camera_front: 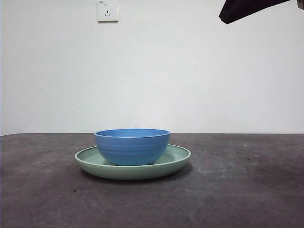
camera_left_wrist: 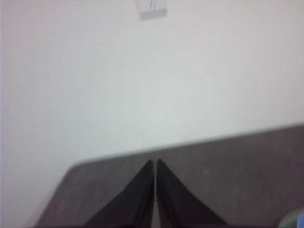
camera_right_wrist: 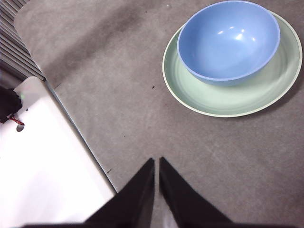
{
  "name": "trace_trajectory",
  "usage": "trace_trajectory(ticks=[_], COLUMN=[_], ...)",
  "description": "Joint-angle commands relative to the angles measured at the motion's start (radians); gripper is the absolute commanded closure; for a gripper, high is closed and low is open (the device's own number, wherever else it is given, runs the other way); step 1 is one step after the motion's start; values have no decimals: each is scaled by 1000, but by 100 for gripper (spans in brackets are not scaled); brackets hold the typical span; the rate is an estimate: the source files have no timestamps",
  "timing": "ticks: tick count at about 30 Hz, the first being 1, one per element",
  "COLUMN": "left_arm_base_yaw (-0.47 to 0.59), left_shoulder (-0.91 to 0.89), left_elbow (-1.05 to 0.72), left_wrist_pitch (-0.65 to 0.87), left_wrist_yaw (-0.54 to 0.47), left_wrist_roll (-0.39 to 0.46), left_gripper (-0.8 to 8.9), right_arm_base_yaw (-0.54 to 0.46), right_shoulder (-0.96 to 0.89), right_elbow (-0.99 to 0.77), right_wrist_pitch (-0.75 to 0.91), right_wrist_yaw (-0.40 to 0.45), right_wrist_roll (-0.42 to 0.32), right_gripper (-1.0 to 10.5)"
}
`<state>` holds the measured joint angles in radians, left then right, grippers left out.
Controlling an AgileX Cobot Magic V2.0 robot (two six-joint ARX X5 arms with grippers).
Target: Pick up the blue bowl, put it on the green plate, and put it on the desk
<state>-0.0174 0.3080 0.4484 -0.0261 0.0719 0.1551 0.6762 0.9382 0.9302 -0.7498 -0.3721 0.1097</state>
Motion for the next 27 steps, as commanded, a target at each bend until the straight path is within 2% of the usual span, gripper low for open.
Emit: trace_trajectory(ticks=[1, 6, 12, 18, 27], left_arm_base_yaw=[17, 40, 44, 44, 44], left_shoulder=[-46, -146, -237, -303, -305], left_elbow=[-84, -249, -359, -414, -430], left_wrist_pitch=[8, 7, -11, -45, -154], left_wrist_yaw=[-5, -5, -5, -5, -5], left_wrist_roll=[17, 15, 13, 13, -11], left_gripper=[804, 804, 804, 804, 804], right_arm_base_yaw=[10, 10, 10, 10, 10], right_shoulder=[6, 6, 6, 6, 6], right_elbow=[6, 6, 6, 6, 6], right_wrist_pitch=[10, 10, 10, 10, 10], right_wrist_yaw=[-1, -1, -1, -1, -1], right_wrist_roll=[10, 9, 9, 9, 10], right_gripper=[936, 936, 936, 936, 936])
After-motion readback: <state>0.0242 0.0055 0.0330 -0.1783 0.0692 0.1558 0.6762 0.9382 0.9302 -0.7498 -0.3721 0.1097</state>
